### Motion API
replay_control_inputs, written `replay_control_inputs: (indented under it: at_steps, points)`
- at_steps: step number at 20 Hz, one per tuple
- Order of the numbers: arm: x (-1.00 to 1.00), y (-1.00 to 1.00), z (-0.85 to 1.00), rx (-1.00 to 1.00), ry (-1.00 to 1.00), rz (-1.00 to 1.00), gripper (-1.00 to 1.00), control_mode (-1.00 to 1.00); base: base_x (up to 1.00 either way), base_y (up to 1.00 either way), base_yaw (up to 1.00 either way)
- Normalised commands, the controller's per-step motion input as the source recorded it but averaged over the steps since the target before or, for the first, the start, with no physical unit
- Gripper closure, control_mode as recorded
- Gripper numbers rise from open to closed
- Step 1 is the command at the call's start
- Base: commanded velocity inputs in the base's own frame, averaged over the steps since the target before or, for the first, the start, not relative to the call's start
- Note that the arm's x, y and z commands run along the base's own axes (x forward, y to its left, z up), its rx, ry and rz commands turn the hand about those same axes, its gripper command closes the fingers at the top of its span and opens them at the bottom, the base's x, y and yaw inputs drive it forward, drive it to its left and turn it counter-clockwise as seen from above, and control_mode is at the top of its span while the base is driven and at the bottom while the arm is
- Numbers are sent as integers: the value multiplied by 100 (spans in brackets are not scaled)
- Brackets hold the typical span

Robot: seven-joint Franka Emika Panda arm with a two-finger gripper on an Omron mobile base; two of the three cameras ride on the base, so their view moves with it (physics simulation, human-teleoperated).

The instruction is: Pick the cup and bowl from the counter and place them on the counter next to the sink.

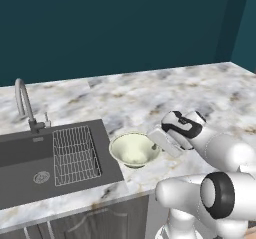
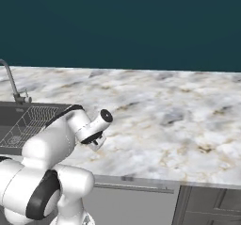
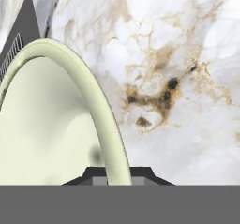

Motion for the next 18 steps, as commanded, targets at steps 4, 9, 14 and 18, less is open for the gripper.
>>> replay_control_inputs:
  at_steps: [4, 9, 14, 18]
  points:
    - [21, 0, -29, 0, 0, 0, 100, -100, 0, 0, 0]
    - [0, 0, -2, 0, 0, 0, 100, -100, 0, 0, 0]
    - [0, 0, 0, 0, 0, 0, 100, -100, 0, 0, 0]
    - [0, 0, 0, 0, 0, 0, -100, -100, 0, 0, 0]
